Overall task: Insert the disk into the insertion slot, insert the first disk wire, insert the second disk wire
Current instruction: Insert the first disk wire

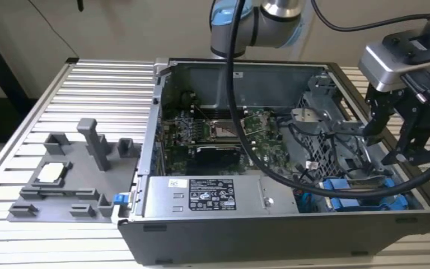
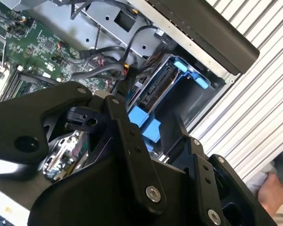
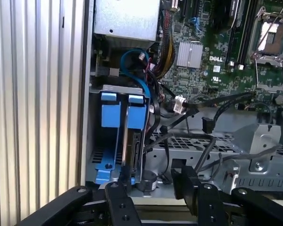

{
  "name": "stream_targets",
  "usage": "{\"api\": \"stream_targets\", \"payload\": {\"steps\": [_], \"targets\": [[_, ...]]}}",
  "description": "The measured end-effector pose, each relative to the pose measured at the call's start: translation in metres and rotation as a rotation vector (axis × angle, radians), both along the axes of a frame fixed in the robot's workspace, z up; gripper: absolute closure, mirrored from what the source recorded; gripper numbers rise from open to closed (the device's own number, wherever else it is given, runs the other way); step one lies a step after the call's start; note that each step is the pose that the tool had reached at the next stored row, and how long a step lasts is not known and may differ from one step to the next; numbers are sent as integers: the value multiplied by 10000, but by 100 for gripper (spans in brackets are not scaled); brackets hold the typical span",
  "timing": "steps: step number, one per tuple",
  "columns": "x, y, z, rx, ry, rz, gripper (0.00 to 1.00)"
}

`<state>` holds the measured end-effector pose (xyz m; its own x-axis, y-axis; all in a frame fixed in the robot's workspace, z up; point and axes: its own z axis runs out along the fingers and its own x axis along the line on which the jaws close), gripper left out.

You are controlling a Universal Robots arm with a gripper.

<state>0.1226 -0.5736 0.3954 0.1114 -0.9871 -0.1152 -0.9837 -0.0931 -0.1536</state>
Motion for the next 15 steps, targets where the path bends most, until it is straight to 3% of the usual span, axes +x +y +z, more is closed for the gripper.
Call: {"api": "stream_targets", "payload": {"steps": [3,15], "targets": [[1,11,-44,2,-51,184,45],[73,76,-58,100,-58,265,45]]}}
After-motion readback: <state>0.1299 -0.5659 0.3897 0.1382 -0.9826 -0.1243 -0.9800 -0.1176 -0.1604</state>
